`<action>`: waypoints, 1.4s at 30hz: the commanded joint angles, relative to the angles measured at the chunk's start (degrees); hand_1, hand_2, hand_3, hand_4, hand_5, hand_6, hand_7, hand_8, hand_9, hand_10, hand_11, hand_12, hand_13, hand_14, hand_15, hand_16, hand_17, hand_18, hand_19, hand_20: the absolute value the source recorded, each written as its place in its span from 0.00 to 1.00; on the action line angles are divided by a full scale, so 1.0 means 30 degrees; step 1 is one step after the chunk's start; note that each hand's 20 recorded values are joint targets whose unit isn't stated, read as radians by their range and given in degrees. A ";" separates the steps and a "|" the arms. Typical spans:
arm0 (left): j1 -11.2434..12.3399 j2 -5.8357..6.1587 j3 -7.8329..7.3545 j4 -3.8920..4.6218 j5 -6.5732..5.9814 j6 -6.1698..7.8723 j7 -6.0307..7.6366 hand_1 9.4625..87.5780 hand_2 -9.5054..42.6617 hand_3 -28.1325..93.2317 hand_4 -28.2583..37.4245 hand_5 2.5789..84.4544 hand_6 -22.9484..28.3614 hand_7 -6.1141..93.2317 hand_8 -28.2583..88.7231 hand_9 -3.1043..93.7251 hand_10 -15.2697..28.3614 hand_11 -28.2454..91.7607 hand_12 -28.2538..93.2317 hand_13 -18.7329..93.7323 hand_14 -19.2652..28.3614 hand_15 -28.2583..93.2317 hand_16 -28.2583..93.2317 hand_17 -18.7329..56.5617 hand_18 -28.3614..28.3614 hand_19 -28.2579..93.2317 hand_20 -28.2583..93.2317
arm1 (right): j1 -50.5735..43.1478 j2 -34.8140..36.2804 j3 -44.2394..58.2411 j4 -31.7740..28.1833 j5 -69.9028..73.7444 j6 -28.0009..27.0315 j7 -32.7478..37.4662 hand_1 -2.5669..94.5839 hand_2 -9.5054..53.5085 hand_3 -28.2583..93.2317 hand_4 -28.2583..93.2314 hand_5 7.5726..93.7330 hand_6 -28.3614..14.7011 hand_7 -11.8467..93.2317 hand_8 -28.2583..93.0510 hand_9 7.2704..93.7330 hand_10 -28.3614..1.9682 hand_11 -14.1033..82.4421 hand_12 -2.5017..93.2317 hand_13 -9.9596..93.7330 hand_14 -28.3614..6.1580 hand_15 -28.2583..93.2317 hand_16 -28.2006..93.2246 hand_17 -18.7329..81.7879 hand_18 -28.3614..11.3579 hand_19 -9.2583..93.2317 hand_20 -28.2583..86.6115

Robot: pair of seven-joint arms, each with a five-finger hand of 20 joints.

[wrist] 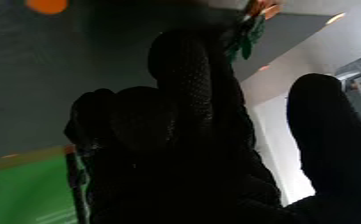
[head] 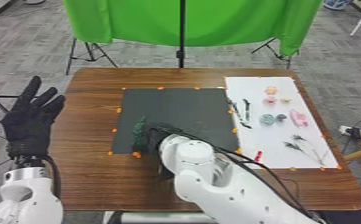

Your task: Arrange flowers

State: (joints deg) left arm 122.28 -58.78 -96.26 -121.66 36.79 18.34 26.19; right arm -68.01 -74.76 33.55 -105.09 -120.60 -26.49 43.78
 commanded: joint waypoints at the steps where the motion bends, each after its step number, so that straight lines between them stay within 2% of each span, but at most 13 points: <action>1: 0.0293 -0.0153 0.0013 0.0006 0.0206 -0.0020 -0.0189 0.10 0.33 0.90 0.00 0.39 0.57 0.13 0.17 0.36 0.76 0.42 0.32 0.34 0.94 0.67 0.15 0.11 0.97 0.64 0.26 | -0.0403 0.0490 -0.1077 0.0122 -0.0802 0.1443 0.0399 0.22 0.36 0.83 0.06 0.66 0.58 0.22 0.14 0.81 0.32 0.70 0.27 0.80 0.38 0.89 0.41 0.64 0.06 1.00 0.59; 2: 0.0270 -0.0264 -0.0023 0.0017 0.0281 -0.0007 -0.0348 0.10 0.33 0.90 0.00 0.39 0.57 0.13 0.17 0.36 0.76 0.42 0.32 0.34 0.94 0.67 0.15 0.11 0.97 0.64 0.26 | -0.0270 0.0642 -0.1015 0.0008 -0.0821 0.1488 0.0575 0.22 0.36 0.83 0.06 0.66 0.58 0.22 0.14 0.81 0.32 0.70 0.27 0.80 0.38 0.89 0.41 0.64 0.06 1.00 0.59; 5: 0.0605 -0.0341 -0.0177 -0.0096 0.0327 0.0096 -0.0358 0.10 0.33 0.90 0.00 0.39 0.57 0.13 0.17 0.36 0.76 0.42 0.32 0.34 0.94 0.67 0.15 0.11 0.97 0.64 0.26 | 0.0380 0.1497 -0.1089 -0.0465 -0.1002 0.2360 0.0952 0.21 0.36 0.82 0.06 0.69 0.57 0.22 0.14 0.83 0.33 0.70 0.27 0.81 0.38 0.89 0.41 0.65 0.06 1.00 0.59; 8: 0.0809 -0.0417 -0.0264 -0.0146 0.0927 0.0230 -0.0746 0.10 0.33 0.90 0.00 0.39 0.57 0.13 0.17 0.36 0.76 0.42 0.32 0.34 0.94 0.67 0.15 0.11 0.97 0.64 0.26 | 0.0619 0.2717 -0.0225 -0.1590 0.0179 0.3302 0.1657 0.21 0.36 0.82 0.06 0.74 0.54 0.23 0.14 0.85 0.34 0.70 0.26 0.83 0.40 0.89 0.41 0.66 0.05 1.00 0.60; 10: 0.0875 -0.0546 -0.0399 -0.0170 0.1093 -0.0013 -0.1026 0.10 0.33 0.90 0.00 0.39 0.57 0.13 0.17 0.36 0.76 0.42 0.32 0.34 0.94 0.67 0.15 0.11 0.97 0.64 0.26 | 0.0364 0.3747 0.0748 -0.2504 0.0367 0.4421 0.1804 0.21 0.35 0.82 0.06 0.76 0.53 0.24 0.14 0.85 0.34 0.69 0.26 0.83 0.40 0.89 0.41 0.67 0.05 1.00 0.60; 12: 0.1020 -0.0434 -0.0441 -0.0220 0.1250 0.0155 -0.1067 0.10 0.33 0.90 0.00 0.39 0.57 0.13 0.17 0.36 0.76 0.42 0.32 0.34 0.94 0.67 0.15 0.11 0.97 0.65 0.26 | -0.0152 0.4817 0.2002 -0.3520 0.0970 0.5609 0.2019 0.22 0.34 0.82 0.06 0.76 0.52 0.24 0.14 0.84 0.33 0.67 0.26 0.82 0.38 0.87 0.41 0.66 0.05 1.00 0.57; 14: 0.0959 -0.0350 -0.0354 -0.0170 0.1647 0.0283 -0.1262 0.10 0.33 0.90 0.00 0.39 0.57 0.13 0.17 0.36 0.76 0.42 0.32 0.34 0.94 0.67 0.15 0.11 0.97 0.65 0.26 | -0.0871 0.6095 0.3371 -0.4457 0.1281 0.7004 0.2350 0.23 0.33 0.82 0.07 0.75 0.51 0.24 0.14 0.81 0.30 0.64 0.25 0.79 0.35 0.85 0.40 0.63 0.05 1.00 0.48; 16: 0.1173 -0.0215 -0.0396 -0.0234 0.1509 0.0275 -0.1001 0.10 0.33 0.90 0.00 0.39 0.58 0.13 0.17 0.36 0.76 0.42 0.32 0.34 0.94 0.67 0.15 0.11 0.97 0.65 0.26 | -0.1638 0.7162 0.4710 -0.5008 0.1265 0.8410 0.2518 0.24 0.31 0.83 0.06 0.72 0.50 0.25 0.14 0.78 0.27 0.59 0.23 0.75 0.33 0.83 0.37 0.60 0.05 1.00 0.36; 19: 0.1282 -0.0255 -0.0439 -0.0221 0.1528 0.0298 -0.0976 0.10 0.33 0.90 0.00 0.39 0.57 0.13 0.17 0.36 0.76 0.42 0.32 0.34 0.94 0.67 0.15 0.11 0.97 0.65 0.26 | -0.2850 0.8468 0.6892 -0.5474 0.1467 0.9199 0.2894 0.26 0.27 0.83 0.06 0.70 0.50 0.25 0.14 0.74 0.25 0.55 0.22 0.72 0.30 0.80 0.35 0.55 0.04 0.99 0.27; 21: 0.1247 -0.0217 -0.0322 -0.0197 0.1343 0.0303 -0.0863 0.10 0.33 0.89 0.00 0.39 0.57 0.13 0.17 0.36 0.76 0.42 0.32 0.34 0.94 0.67 0.15 0.11 0.97 0.65 0.27 | -0.3775 0.9284 0.8384 -0.5695 0.1494 0.9014 0.3230 0.27 0.26 0.84 0.06 0.68 0.50 0.26 0.14 0.71 0.24 0.54 0.21 0.69 0.27 0.80 0.34 0.53 0.04 0.98 0.24; 29: 0.1139 -0.0329 -0.0172 -0.0102 0.1484 0.0058 -0.1009 0.10 0.33 0.90 0.00 0.38 0.57 0.13 0.17 0.36 0.77 0.42 0.32 0.34 0.94 0.67 0.15 0.11 0.97 0.65 0.27 | -0.7426 1.1568 1.2466 -0.5313 -0.0303 0.9775 0.5554 0.31 0.17 0.86 0.05 0.64 0.49 0.27 0.13 0.65 0.22 0.50 0.20 0.63 0.22 0.77 0.32 0.47 0.00 0.92 0.20; 32: 0.1255 -0.0446 -0.0297 -0.0145 0.1617 0.0014 -0.1141 0.10 0.33 0.90 0.00 0.38 0.57 0.13 0.17 0.36 0.77 0.42 0.32 0.34 0.94 0.67 0.15 0.11 0.97 0.65 0.27 | -0.8747 1.2133 1.3613 -0.5121 -0.1069 0.9240 0.6105 0.32 0.16 0.86 0.05 0.63 0.49 0.27 0.13 0.64 0.21 0.50 0.20 0.62 0.22 0.78 0.32 0.46 0.00 0.92 0.20; 42: 0.1188 -0.0440 -0.0150 -0.0058 0.1441 -0.0019 -0.0987 0.11 0.33 0.90 0.00 0.38 0.57 0.13 0.17 0.36 0.77 0.42 0.32 0.34 0.95 0.67 0.15 0.11 0.97 0.65 0.26 | -1.1857 1.2741 1.5128 -0.4467 -0.1594 0.6885 0.6680 0.33 0.12 0.86 0.05 0.60 0.48 0.27 0.13 0.61 0.19 0.50 0.20 0.61 0.22 0.79 0.31 0.45 0.00 0.92 0.21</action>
State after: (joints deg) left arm 125.41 -59.65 -97.15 -122.15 41.08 18.55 23.45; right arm -99.05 -37.04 79.23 -120.45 -124.59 -4.21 62.93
